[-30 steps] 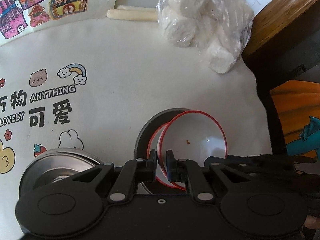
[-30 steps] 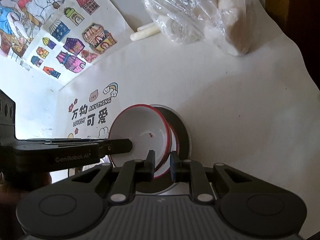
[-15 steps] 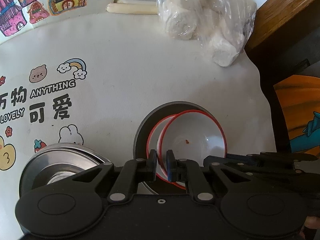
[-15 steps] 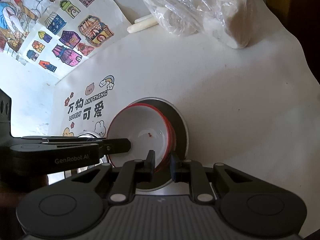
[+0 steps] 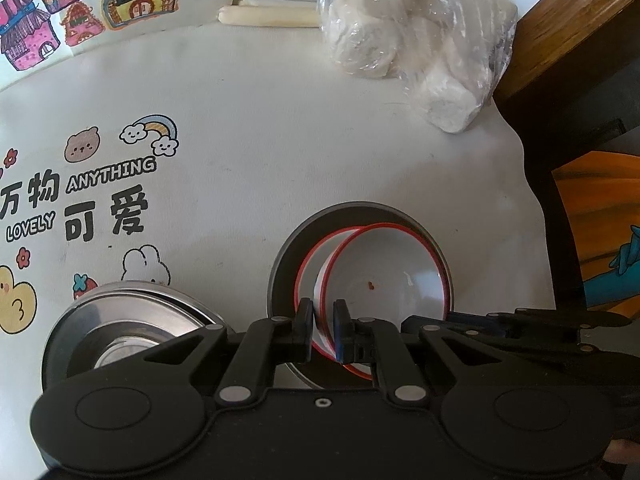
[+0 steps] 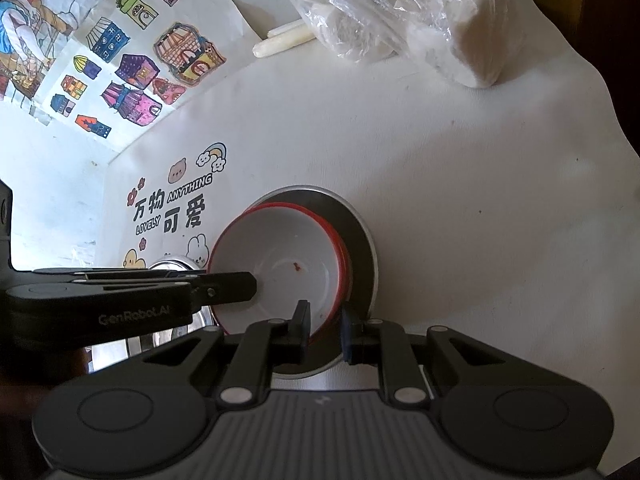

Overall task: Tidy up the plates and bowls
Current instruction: 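Lower the second white bowl into the first white bowl and open both grippers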

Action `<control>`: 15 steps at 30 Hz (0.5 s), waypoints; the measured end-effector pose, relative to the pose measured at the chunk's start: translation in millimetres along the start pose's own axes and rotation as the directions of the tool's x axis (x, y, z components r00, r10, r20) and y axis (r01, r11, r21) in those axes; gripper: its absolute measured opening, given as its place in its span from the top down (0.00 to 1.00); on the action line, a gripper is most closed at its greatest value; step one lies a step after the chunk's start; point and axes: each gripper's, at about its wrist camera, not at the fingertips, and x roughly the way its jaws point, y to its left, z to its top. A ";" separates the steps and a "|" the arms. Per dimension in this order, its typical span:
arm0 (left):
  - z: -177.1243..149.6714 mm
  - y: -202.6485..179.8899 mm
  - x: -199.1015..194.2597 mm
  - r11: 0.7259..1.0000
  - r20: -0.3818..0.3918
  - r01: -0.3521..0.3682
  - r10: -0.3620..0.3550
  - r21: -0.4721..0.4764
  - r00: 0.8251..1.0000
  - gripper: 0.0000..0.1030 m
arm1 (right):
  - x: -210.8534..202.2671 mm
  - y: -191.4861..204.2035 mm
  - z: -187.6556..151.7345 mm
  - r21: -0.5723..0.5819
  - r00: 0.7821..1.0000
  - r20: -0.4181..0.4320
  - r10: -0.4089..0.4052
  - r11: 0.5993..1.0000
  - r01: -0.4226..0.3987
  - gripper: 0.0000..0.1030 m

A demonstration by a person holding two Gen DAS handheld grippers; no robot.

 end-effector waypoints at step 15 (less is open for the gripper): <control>0.7 3.4 -10.9 1.000 0.024 0.012 -0.011 -0.008 1.000 0.77 | -3.2 0.5 -1.7 0.005 1.000 0.020 -0.003 1.000 0.003 0.76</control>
